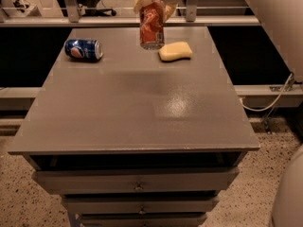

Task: Place coke can upright

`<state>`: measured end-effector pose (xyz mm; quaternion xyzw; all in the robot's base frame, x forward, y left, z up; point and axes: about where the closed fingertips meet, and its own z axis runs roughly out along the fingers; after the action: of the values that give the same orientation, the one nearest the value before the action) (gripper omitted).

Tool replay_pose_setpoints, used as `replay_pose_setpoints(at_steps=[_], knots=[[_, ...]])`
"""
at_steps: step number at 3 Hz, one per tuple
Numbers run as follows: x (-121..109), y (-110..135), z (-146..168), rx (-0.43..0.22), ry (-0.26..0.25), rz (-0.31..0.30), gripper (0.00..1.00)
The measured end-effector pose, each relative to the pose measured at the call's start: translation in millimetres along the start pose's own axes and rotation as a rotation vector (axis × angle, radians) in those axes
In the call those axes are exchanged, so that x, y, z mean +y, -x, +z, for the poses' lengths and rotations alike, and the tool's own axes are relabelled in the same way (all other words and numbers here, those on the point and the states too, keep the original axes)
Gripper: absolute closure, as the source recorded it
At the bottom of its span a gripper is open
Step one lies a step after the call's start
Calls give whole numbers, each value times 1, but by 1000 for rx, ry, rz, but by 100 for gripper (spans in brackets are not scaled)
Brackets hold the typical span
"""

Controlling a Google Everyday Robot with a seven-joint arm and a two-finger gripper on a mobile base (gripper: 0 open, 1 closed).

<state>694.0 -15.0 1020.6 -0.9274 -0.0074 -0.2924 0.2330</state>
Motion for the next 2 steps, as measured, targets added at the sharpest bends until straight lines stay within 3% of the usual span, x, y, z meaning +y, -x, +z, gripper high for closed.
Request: replay_pose_setpoints(at_steps=[1, 2], knots=[[14, 12, 21, 32, -88, -123, 100], [40, 18, 21, 52, -207, -179, 100]])
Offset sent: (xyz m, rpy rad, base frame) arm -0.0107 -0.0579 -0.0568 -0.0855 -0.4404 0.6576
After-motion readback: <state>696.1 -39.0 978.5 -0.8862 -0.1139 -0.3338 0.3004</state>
